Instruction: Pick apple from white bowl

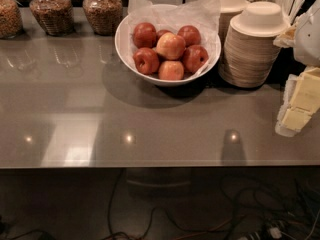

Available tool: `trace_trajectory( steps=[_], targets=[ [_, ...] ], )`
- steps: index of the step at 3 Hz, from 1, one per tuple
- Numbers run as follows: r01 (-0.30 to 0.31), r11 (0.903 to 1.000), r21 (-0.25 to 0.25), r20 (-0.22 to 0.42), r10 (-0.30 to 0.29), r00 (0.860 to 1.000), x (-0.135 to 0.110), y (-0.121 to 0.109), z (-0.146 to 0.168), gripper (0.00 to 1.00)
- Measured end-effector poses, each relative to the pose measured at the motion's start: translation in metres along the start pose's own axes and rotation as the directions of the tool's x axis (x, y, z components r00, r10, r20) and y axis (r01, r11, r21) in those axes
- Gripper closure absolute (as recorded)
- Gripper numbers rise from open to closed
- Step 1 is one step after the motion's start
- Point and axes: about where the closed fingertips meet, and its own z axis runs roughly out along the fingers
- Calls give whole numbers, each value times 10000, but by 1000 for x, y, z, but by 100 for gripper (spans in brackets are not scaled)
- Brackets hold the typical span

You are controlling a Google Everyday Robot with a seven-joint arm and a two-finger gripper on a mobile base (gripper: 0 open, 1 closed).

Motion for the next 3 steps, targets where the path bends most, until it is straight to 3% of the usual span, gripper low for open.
trace_trajectory(
  steps=[1, 2, 3],
  targets=[
    [0, 10000, 0, 0, 0, 10000, 0, 0, 0, 0],
    [-190, 9997, 163, 695, 178, 9974, -7, -6, 6, 0],
    [-402, 9982, 443, 2040, 304, 9785, -27, -23, 15, 0]
  ],
)
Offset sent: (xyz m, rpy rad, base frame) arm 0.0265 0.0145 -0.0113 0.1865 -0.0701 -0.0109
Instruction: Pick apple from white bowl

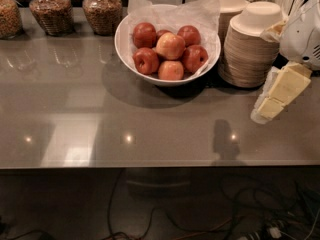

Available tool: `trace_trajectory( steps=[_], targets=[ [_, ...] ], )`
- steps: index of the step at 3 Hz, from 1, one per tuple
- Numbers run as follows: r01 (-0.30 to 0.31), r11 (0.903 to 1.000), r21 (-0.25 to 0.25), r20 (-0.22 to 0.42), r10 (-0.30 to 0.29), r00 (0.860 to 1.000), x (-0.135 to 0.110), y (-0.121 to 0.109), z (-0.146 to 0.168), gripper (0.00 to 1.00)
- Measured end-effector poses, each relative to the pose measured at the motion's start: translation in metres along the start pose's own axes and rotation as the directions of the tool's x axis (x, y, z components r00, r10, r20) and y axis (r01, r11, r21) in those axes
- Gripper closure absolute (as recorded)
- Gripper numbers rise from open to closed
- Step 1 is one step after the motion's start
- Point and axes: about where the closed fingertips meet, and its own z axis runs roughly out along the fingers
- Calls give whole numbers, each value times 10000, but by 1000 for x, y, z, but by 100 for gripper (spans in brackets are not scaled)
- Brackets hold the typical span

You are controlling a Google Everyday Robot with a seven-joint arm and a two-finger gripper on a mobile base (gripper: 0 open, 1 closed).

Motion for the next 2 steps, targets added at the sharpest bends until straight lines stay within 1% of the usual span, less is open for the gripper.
trace_trajectory(
  steps=[1, 2],
  targets=[
    [202, 9992, 332, 1206, -241, 9924, -34, -21, 13, 0],
    [618, 9970, 469, 2017, -700, 9769, -70, -38, 27, 0]
  ],
)
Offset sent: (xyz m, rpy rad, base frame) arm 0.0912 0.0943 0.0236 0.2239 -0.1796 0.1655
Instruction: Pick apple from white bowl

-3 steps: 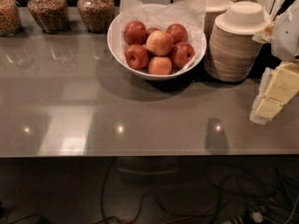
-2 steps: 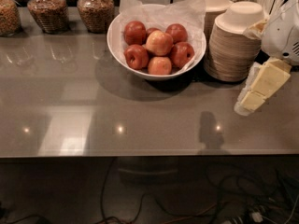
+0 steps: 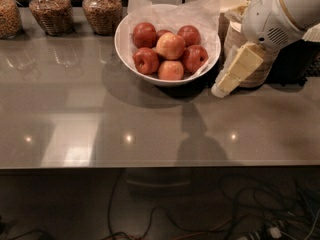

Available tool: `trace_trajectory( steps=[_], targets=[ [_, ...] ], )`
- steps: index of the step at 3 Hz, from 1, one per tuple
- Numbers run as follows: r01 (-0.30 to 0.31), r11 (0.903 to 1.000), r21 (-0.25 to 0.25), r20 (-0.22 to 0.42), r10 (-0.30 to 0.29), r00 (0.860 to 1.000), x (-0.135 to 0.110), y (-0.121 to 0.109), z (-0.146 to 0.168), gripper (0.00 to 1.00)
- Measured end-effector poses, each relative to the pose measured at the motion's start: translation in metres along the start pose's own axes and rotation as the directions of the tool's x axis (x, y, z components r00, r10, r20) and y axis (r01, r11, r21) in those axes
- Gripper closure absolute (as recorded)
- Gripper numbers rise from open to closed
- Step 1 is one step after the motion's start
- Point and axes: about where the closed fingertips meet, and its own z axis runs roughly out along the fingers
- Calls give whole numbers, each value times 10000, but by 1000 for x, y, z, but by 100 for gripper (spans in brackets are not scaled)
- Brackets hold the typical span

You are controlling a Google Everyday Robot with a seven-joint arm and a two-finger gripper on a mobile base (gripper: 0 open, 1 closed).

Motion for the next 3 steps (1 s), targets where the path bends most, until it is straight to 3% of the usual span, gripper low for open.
trace_trajectory(
  steps=[1, 2, 3],
  targets=[
    [406, 9992, -27, 599, -403, 9974, -25, -15, 21, 0],
    [407, 9992, -25, 600, -405, 9974, -25, -15, 21, 0],
    [713, 9954, 634, 861, -766, 9933, -33, -27, 23, 0]
  ],
)
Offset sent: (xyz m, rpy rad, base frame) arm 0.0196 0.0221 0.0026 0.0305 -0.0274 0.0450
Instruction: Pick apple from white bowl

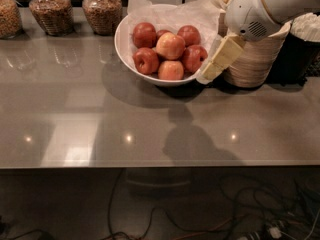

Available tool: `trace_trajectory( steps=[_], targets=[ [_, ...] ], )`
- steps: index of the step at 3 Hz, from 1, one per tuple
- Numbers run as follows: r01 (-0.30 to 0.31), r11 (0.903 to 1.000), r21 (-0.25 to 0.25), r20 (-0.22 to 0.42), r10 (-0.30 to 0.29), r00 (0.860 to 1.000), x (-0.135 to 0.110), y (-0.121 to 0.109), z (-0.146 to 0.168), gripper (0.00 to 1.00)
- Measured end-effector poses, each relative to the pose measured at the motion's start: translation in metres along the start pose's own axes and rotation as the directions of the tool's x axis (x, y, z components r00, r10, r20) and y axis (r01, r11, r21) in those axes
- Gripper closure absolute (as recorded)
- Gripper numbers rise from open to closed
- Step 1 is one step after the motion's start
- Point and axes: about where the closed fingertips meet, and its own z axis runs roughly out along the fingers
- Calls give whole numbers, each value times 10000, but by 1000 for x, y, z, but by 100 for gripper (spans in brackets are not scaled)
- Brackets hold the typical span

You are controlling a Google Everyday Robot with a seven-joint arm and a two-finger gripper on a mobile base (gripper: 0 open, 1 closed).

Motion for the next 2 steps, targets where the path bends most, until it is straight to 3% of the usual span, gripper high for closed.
trace_trajectory(
  steps=[1, 2],
  targets=[
    [419, 9973, 599, 510, -449, 9977, -12, -19, 15, 19],
    [520, 9959, 740, 987, -592, 9934, -19, -29, 41, 25]
  ],
)
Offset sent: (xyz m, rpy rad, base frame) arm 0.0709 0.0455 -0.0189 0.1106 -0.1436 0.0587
